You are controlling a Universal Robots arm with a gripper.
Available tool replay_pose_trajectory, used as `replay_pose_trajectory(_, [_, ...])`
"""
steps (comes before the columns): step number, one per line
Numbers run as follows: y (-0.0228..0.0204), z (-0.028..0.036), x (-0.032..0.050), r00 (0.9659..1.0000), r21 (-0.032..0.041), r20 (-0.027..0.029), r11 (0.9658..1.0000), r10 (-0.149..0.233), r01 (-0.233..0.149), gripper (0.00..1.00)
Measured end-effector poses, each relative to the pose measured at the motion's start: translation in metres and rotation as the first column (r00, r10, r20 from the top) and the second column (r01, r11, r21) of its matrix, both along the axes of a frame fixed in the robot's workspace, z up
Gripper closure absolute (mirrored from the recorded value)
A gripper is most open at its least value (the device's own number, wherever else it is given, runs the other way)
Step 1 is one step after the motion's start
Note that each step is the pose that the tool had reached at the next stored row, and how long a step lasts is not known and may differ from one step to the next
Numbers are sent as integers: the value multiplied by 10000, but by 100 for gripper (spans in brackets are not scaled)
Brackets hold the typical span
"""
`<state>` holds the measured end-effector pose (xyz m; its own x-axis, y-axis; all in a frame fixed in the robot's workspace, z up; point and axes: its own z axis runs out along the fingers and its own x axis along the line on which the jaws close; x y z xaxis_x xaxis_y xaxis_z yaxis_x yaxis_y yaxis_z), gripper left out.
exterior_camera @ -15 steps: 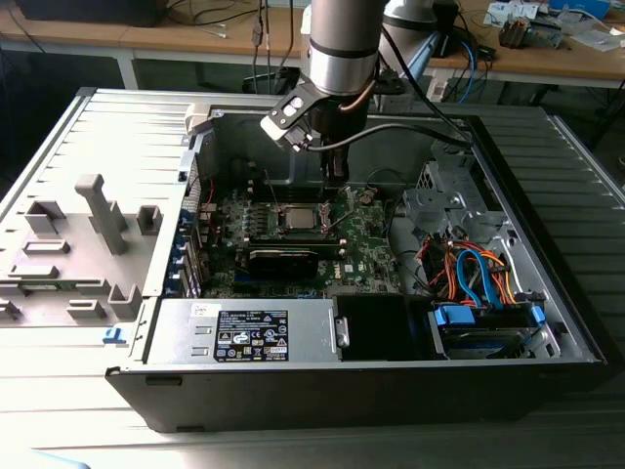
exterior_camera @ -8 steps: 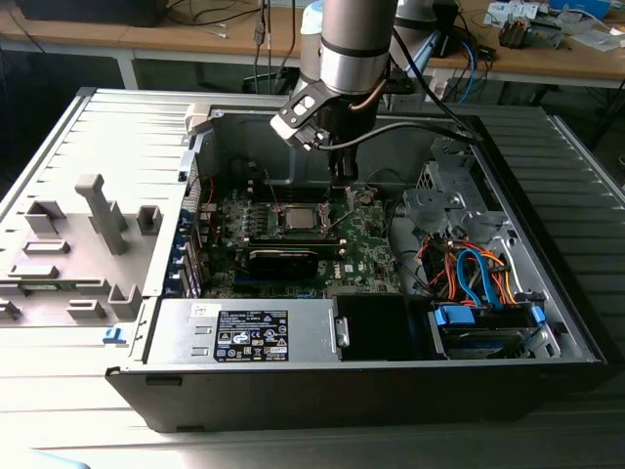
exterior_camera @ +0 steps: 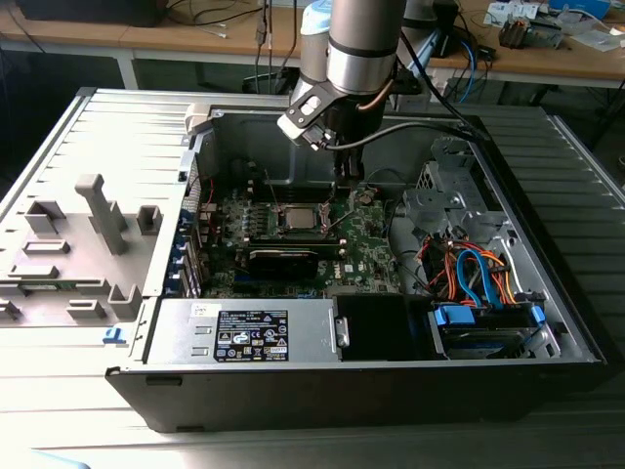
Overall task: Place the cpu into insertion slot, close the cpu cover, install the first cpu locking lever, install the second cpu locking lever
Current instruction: 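Close the cpu cover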
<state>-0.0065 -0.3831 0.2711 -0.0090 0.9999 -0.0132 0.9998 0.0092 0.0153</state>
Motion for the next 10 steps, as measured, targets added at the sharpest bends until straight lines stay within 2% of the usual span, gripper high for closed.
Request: replay_pose_trajectory(10, [0, 1, 116, 10000, -1, -76, 10000, 4, -4, 89])
